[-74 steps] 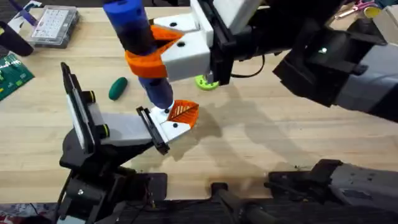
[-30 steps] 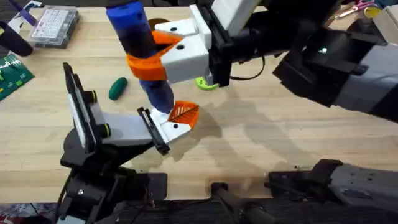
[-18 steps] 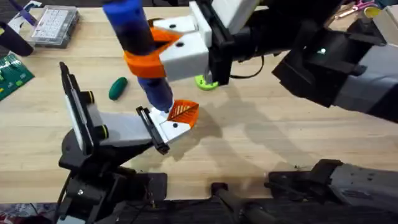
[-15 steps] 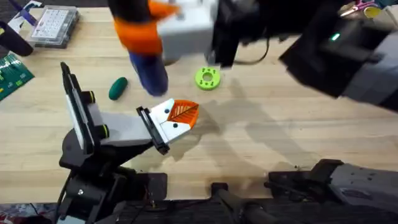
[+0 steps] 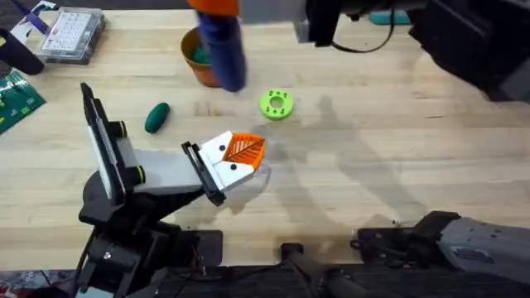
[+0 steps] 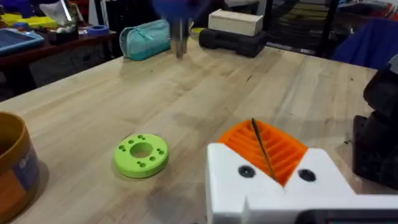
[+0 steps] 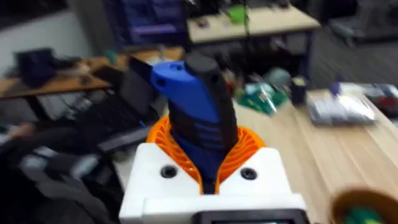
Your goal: Pick up the gripper from the table and insert it into the empty holder that is missing its gripper. Then pick up a screw, insert it into the mounting hole, and use the screwdriver to tighten it. Finally, clean up the table by picking up the vegetable and placing it into the bucket.
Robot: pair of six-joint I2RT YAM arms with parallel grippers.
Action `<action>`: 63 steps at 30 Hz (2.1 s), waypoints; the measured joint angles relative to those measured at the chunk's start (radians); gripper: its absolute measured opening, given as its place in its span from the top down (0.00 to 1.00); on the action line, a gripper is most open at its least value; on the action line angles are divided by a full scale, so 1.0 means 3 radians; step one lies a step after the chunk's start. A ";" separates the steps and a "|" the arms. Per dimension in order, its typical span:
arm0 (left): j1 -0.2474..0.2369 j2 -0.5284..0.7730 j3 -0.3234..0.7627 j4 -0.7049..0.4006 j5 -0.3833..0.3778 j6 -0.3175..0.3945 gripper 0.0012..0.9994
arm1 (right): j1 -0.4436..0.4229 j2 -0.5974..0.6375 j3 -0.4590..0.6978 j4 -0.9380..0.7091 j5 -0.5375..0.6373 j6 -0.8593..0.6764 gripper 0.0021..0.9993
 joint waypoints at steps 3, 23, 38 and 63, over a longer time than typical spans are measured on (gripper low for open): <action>0.0000 0.0000 0.0000 0.0000 0.0000 0.0000 0.99 | -0.0131 0.0013 0.0000 -0.0434 0.0181 -0.0441 0.93; 0.0000 0.0000 0.0000 0.0000 0.0000 0.0001 0.99 | -0.0611 0.1211 0.0015 -0.1092 0.2721 -0.3107 0.93; 0.0000 0.0000 0.0000 -0.0060 -0.0012 0.0001 0.99 | -0.0957 0.2443 0.0605 -0.0608 0.3316 -0.3994 0.93; 0.0000 0.0001 0.0000 -0.0060 -0.0012 0.0001 0.99 | -0.0937 0.2699 0.0767 -0.0612 0.3385 -0.4617 0.93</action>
